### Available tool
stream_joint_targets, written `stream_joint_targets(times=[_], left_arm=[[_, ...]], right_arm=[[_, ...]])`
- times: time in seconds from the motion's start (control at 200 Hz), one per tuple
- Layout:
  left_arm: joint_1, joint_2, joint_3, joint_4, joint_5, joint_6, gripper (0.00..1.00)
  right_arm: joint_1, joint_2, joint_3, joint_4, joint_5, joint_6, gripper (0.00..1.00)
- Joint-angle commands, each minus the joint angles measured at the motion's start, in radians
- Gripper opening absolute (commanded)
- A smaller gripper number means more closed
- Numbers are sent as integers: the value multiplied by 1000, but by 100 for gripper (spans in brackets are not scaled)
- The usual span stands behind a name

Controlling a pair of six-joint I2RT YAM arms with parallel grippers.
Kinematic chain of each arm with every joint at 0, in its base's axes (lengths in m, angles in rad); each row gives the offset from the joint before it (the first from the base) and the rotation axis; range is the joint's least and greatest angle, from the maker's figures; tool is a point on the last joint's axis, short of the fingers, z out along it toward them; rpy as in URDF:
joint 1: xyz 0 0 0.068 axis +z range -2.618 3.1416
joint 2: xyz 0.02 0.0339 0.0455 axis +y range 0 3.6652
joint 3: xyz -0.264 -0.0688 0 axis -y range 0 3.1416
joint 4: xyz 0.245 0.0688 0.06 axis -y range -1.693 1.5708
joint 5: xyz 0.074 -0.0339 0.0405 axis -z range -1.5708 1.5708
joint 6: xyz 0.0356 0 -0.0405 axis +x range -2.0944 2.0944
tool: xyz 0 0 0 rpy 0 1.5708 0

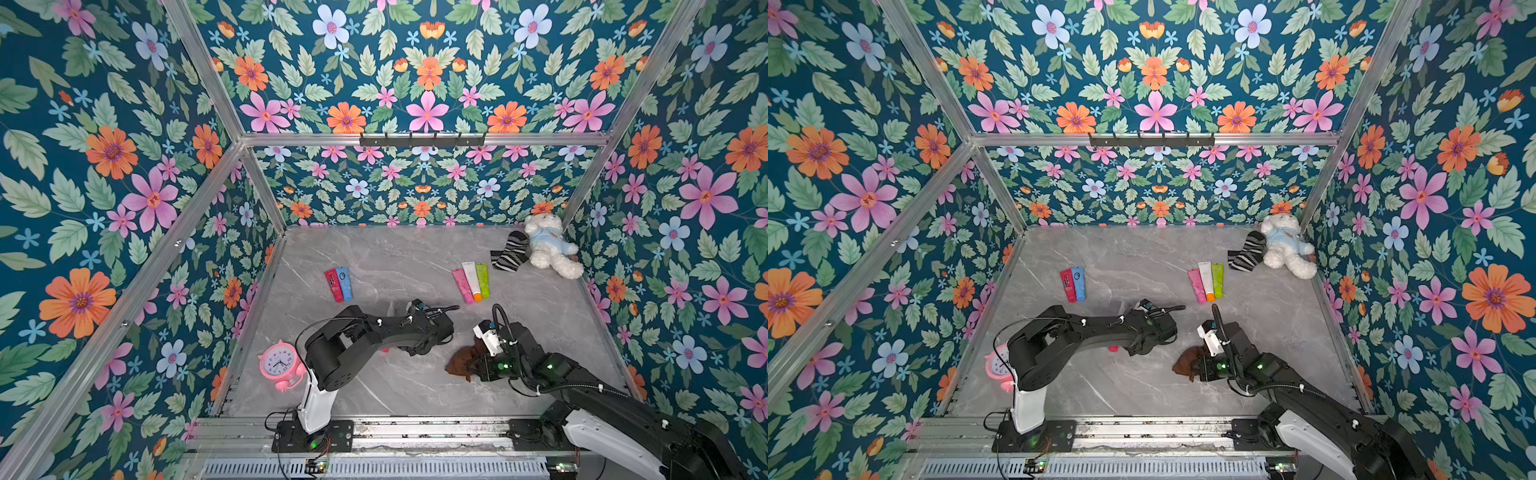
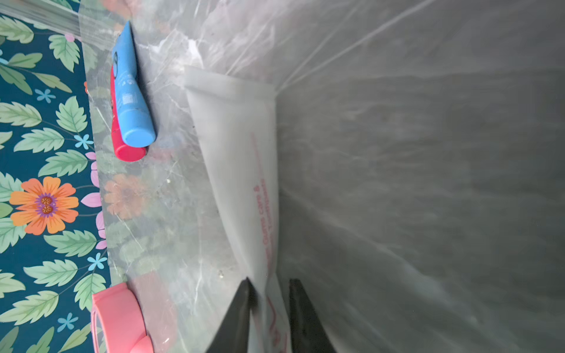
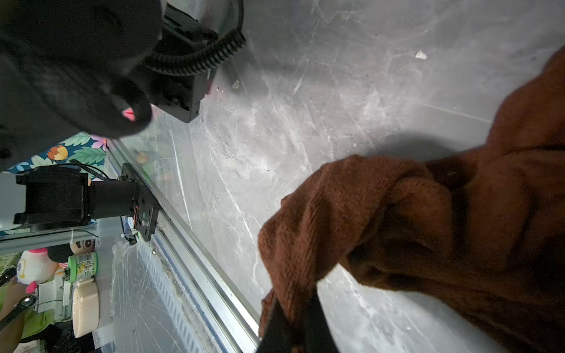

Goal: Wipe the surface of the toothpaste tube
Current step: Adjust the toothpaste at the center of the board.

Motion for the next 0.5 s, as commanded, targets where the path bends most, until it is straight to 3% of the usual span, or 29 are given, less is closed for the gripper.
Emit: stream_joint_targets(times=[0.0,0.255,0.495], left_arm=[[-16,3,5,-4,11,-33,35],[-50,-102,-38,103,38,-13,39],[-51,-400,-213,300,66,11,39]], right_arm=[[0,-1,-3,12,-2,-7,0],[1,-2,-3,12,-2,-6,0],[1,0,-2,14,-3,-6,0]])
